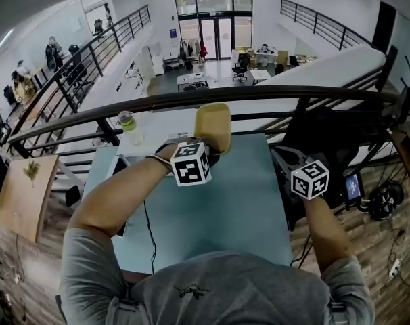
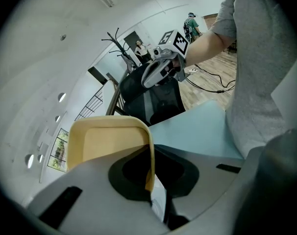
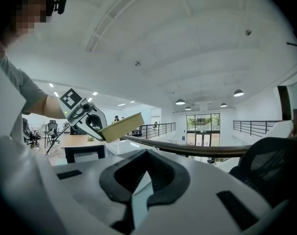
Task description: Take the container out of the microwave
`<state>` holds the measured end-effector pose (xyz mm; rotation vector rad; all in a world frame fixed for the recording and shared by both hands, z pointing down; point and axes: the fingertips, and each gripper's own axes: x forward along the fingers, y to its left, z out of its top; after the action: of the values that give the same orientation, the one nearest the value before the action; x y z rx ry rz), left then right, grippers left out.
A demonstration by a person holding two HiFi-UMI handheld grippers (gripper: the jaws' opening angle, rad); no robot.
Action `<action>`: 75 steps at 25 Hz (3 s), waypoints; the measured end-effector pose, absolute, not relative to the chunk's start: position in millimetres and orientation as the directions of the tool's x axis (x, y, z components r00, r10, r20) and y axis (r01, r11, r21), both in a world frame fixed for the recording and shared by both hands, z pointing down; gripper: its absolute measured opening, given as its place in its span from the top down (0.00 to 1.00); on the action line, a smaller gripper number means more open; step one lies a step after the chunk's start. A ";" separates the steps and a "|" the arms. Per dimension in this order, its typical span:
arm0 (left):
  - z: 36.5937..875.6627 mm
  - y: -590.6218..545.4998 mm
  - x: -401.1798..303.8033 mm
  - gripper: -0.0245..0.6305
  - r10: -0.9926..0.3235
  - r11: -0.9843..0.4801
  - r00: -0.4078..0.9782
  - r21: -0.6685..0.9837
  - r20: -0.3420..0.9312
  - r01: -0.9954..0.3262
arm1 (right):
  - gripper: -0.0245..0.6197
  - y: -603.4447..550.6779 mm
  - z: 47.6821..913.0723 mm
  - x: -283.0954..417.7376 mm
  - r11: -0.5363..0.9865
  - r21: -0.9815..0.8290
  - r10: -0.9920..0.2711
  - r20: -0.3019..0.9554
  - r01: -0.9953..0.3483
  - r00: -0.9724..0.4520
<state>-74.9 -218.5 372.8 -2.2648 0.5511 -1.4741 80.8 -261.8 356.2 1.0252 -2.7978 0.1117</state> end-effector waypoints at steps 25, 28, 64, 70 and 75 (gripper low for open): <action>448.3 -297.7 45.3 0.93 -0.425 -0.900 0.391 -0.427 0.816 -0.088 | 0.94 -314.2 411.7 158.1 0.725 -0.075 -0.659 0.213 -0.684 -0.722; 460.1 -307.3 54.0 0.93 -0.419 -0.905 0.391 -0.414 0.819 -0.102 | 0.94 -320.0 422.9 161.8 0.721 -0.091 -0.659 0.218 -0.687 -0.720; 666.3 -373.2 72.5 0.93 -0.281 -0.959 0.283 -0.254 0.917 -0.128 | 0.94 -373.4 576.6 157.2 0.664 -0.221 -0.630 0.350 -0.714 -0.693; 705.8 -377.5 71.2 0.93 -0.251 -0.966 0.248 -0.226 0.936 -0.125 | 0.94 -374.4 602.8 160.7 0.652 -0.248 -0.618 0.373 -0.716 -0.692; 731.9 -377.6 70.7 0.93 -0.226 -0.972 0.226 -0.205 0.947 -0.114 | 0.94 -372.5 619.7 163.7 0.642 -0.261 -0.611 0.393 -0.721 -0.687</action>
<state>70.7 -377.6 731.9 -2.3864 0.3325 -1.8701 163.7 -372.5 619.7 1.0768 -2.5953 0.5848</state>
